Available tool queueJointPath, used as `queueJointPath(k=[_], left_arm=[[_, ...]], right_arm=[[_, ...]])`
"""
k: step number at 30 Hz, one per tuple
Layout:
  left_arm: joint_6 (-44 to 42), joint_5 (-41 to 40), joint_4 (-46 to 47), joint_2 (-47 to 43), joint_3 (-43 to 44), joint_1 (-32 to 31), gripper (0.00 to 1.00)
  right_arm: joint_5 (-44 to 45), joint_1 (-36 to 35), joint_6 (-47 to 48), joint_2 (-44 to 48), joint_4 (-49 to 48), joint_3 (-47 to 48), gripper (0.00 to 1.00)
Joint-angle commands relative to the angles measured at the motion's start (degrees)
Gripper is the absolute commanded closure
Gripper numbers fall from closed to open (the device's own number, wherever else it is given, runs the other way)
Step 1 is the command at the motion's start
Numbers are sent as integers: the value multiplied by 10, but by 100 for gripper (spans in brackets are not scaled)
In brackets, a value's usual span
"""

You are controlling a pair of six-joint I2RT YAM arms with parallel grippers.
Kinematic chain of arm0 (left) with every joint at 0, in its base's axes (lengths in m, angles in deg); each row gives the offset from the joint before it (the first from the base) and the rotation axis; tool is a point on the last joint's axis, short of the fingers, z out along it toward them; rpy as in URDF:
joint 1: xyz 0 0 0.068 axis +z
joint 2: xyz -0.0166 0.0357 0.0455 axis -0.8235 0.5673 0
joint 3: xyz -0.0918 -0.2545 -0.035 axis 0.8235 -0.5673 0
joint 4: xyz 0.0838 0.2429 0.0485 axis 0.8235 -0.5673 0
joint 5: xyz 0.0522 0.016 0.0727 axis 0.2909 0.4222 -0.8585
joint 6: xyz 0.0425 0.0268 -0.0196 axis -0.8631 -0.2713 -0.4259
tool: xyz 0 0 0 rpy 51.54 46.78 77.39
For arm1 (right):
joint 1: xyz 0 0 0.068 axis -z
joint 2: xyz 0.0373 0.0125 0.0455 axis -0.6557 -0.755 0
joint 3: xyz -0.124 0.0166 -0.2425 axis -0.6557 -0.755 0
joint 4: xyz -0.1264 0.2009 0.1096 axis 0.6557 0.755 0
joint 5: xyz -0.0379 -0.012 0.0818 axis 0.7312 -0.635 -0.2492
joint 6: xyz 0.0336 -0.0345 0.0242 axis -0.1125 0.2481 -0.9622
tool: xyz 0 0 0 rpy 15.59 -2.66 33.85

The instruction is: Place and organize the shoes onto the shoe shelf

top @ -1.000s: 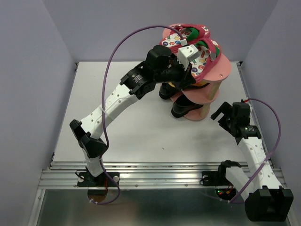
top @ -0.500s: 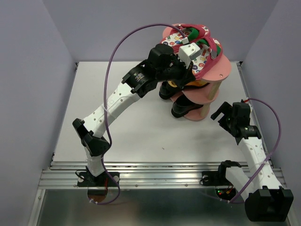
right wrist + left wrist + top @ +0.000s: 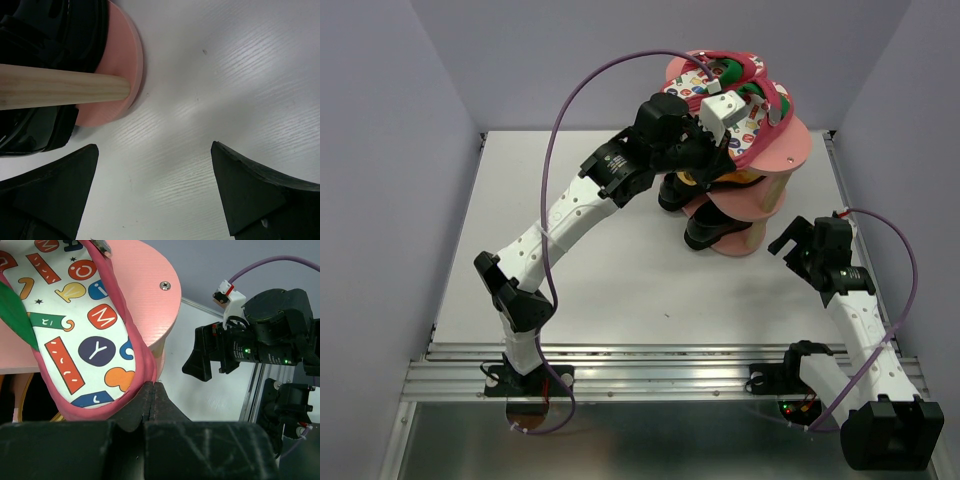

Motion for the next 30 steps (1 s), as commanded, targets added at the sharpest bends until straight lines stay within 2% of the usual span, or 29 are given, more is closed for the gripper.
queueJointPath(k=[1, 17, 25, 30], left_arm=[[-9, -36, 8, 10, 13, 6, 100], [-3, -117, 15, -1, 4, 6, 100], [-14, -21, 52, -43, -48, 6, 100], [-16, -6, 76, -63, -85, 6, 100]], right_arm=[[-2, 1, 9, 0, -28, 0, 0], [-2, 1, 9, 5, -27, 0, 0], [-1, 1, 7, 7, -24, 1, 0], [0, 1, 7, 6, -24, 1, 0]])
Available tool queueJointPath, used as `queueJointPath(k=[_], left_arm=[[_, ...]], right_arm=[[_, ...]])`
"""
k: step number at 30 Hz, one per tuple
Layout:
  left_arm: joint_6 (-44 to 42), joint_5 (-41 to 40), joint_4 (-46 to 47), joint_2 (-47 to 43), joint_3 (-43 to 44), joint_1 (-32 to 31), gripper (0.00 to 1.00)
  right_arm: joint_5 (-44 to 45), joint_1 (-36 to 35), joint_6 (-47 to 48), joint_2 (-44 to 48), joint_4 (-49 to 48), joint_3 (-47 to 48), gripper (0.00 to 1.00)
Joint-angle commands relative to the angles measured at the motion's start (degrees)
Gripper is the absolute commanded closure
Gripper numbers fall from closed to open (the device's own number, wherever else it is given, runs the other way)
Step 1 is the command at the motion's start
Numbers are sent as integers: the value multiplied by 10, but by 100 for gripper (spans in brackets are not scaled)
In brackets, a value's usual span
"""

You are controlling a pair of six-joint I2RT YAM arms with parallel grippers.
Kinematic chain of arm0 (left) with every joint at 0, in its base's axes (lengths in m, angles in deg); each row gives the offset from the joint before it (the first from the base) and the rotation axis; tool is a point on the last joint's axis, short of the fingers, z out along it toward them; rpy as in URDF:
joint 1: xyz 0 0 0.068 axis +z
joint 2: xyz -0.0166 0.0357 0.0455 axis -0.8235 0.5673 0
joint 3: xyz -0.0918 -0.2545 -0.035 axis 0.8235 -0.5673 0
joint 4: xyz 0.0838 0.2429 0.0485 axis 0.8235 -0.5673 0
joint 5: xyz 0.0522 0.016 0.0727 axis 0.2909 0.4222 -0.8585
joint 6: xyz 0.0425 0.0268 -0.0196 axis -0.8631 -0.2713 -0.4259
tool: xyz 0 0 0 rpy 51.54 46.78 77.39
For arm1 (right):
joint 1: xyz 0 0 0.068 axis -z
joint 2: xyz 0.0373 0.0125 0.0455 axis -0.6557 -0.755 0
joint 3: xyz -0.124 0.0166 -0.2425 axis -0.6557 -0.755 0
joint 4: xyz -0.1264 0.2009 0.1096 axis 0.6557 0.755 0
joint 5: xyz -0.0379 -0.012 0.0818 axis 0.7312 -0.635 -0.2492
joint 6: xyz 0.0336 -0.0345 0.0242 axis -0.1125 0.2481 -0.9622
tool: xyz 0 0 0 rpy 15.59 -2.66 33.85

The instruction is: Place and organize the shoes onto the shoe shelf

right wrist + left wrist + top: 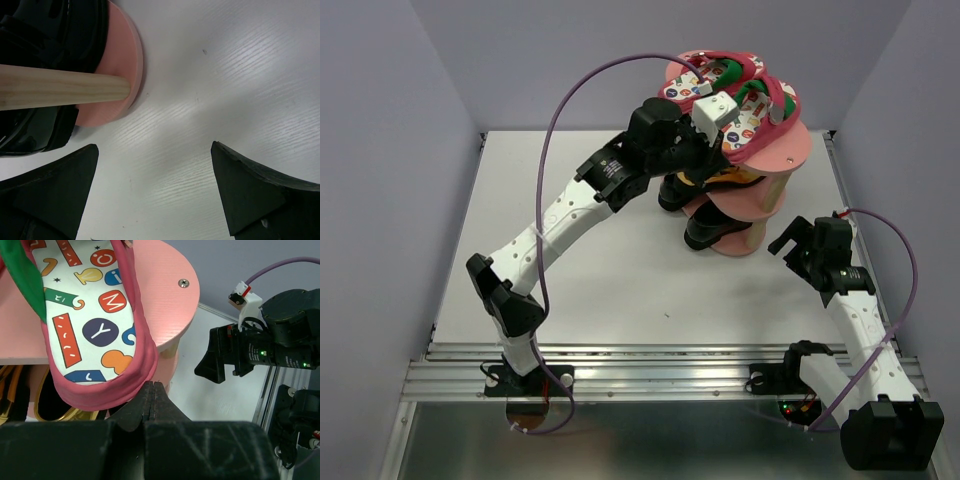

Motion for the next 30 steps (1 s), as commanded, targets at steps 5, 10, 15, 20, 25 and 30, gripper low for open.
queueJointPath(k=[5, 10, 15, 20, 25, 30], left_arm=[[-6, 2, 22, -22, -17, 3, 100], [-3, -45, 5, -8, 8, 3, 100], [5, -101, -8, 5, 32, 4, 100], [19, -120, -1, 1, 33, 10, 100], [22, -139, 0, -6, 28, 14, 100], [19, -141, 0, -22, 19, 16, 100]], right_arm=[[0, 1, 7, 5, -24, 2, 0], [0, 1, 7, 9, -23, 2, 0], [0, 1, 7, 8, -23, 2, 0], [0, 1, 6, 11, -23, 2, 0], [0, 1, 6, 12, -23, 2, 0], [1, 1, 7, 11, -23, 2, 0]])
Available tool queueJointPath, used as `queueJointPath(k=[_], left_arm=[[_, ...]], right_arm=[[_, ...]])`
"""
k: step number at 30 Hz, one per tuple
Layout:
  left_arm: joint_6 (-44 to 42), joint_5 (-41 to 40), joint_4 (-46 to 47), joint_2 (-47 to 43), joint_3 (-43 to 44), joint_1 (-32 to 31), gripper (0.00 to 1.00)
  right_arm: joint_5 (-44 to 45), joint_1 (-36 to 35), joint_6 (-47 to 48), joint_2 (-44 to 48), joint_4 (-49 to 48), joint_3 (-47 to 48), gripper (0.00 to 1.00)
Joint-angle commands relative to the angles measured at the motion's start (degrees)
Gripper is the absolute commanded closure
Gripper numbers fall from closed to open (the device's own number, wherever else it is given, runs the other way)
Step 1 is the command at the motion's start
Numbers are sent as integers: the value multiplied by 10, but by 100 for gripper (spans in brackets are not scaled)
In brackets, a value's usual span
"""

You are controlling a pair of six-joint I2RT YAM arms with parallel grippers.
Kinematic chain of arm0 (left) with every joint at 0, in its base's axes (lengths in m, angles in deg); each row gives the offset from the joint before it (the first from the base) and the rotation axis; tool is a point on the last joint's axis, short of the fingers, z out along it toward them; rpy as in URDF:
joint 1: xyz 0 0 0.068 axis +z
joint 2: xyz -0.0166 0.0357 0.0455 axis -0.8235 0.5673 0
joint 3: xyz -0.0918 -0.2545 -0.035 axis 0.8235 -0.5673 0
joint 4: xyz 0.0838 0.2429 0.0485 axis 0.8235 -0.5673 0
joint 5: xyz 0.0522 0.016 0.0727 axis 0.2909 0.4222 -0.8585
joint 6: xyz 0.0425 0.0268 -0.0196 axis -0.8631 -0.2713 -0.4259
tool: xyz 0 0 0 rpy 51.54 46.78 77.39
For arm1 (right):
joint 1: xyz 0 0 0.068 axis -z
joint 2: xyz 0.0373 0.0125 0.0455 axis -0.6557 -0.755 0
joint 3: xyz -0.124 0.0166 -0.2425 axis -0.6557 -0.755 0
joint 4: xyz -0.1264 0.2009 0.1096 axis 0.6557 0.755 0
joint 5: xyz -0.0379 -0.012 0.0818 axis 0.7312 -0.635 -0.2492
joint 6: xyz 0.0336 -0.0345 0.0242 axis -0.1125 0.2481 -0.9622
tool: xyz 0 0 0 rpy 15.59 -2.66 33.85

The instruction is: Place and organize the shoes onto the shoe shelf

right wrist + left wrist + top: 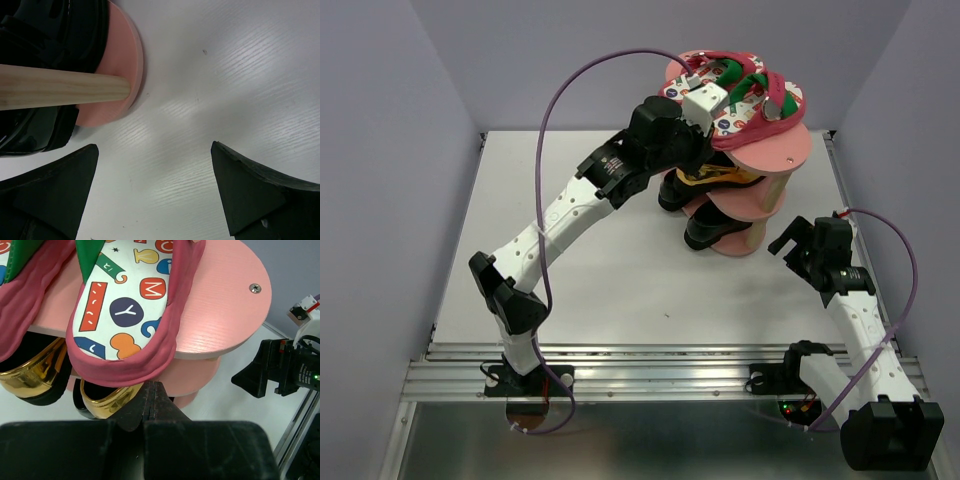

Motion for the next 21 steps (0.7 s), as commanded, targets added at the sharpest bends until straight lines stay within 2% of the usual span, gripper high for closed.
queueJointPath(k=[1, 4, 8, 12, 13, 14, 15, 16, 19, 21], left_arm=[[-1, -20, 23, -37, 4, 5, 100], [-3, -27, 40, -57, -8, 5, 100], [3, -54, 118, -141, -109, 5, 100], [27, -125, 194, -199, -178, 12, 100], [36, -137, 203, -216, -198, 13, 89], [38, -147, 211, -224, -207, 16, 82], [40, -159, 222, -231, -215, 17, 63], [42, -164, 227, -237, -229, 19, 50], [44, -174, 232, -254, -242, 24, 21], [44, -187, 233, -262, -250, 26, 17]], right_arm=[[0, 1, 6, 10, -23, 3, 0], [1, 1, 7, 10, -23, 3, 0], [4, 1, 6, 6, -23, 2, 0], [6, 1, 5, 4, -23, 2, 0], [6, 1, 5, 3, -23, 2, 0], [6, 1, 5, 3, -23, 2, 0], [6, 1, 6, 3, -23, 3, 0], [7, 1, 5, 3, -23, 3, 0], [6, 1, 5, 4, -23, 3, 0], [4, 1, 5, 3, -23, 3, 0]])
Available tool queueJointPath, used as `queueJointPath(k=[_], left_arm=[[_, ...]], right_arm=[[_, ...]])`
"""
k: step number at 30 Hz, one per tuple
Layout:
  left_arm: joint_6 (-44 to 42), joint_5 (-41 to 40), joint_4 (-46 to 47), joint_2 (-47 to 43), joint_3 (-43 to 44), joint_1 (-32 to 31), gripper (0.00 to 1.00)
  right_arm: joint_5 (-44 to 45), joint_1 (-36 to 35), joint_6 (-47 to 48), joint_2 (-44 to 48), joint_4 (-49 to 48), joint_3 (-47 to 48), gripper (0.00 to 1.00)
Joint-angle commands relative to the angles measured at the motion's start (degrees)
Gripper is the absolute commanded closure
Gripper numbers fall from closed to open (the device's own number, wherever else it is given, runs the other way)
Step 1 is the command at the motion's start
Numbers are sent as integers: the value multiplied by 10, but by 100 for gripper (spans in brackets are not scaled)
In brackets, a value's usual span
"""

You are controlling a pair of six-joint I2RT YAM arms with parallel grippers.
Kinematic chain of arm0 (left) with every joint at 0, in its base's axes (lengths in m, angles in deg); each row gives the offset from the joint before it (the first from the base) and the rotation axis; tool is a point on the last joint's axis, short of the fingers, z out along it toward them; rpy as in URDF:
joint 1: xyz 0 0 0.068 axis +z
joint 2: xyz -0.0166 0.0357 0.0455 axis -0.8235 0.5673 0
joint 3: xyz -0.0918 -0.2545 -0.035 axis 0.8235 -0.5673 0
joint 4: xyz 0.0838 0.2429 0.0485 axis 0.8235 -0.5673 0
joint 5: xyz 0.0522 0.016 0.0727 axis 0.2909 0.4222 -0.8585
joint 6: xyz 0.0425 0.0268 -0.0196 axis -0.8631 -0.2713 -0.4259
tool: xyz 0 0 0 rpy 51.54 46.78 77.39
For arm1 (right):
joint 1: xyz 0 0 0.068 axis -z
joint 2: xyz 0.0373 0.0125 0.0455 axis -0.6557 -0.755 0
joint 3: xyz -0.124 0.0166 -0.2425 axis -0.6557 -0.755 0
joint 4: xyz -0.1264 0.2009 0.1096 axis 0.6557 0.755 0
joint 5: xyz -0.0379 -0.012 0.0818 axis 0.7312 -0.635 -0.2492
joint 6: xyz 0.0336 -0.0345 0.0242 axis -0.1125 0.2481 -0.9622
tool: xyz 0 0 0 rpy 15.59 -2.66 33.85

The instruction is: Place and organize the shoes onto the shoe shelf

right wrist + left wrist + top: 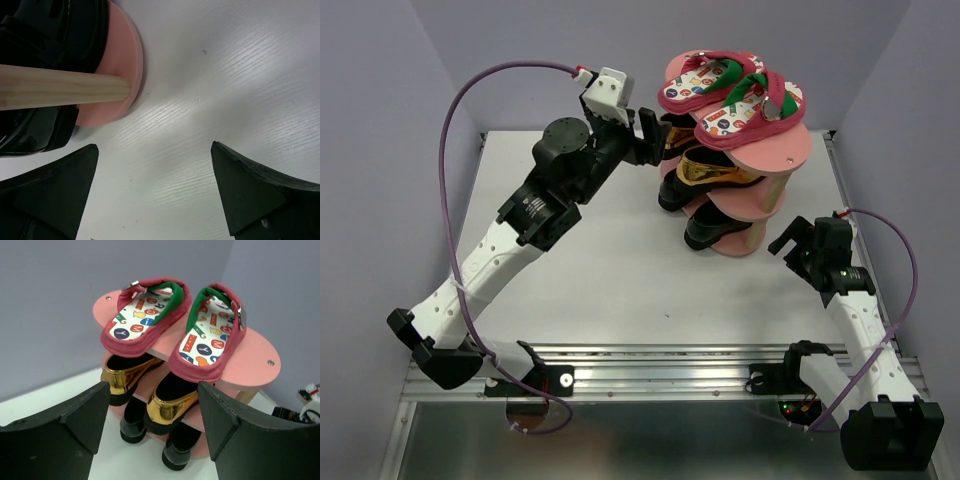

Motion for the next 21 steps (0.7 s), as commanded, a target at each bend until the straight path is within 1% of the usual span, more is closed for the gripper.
queueJointPath(k=[1, 6, 9, 12, 15, 19, 21], left_arm=[[6, -42, 46, -17, -29, 4, 17], [5, -84, 44, -43, -65, 8, 16], [11, -111, 40, -61, -85, 9, 16], [9, -129, 41, -83, -102, 10, 14], [9, -155, 47, -103, -115, 11, 14], [5, -175, 58, -130, -137, 12, 14], [-1, -182, 89, -138, -149, 13, 13]], right_arm=[[3, 1, 5, 5, -23, 3, 0], [15, 1, 7, 16, -25, 15, 0], [40, 1, 10, 33, -22, 41, 0], [76, 1, 9, 41, -4, 82, 0], [132, 1, 13, 36, 32, 129, 0], [183, 1, 20, 39, 54, 169, 0], [198, 1, 22, 40, 56, 178, 0]])
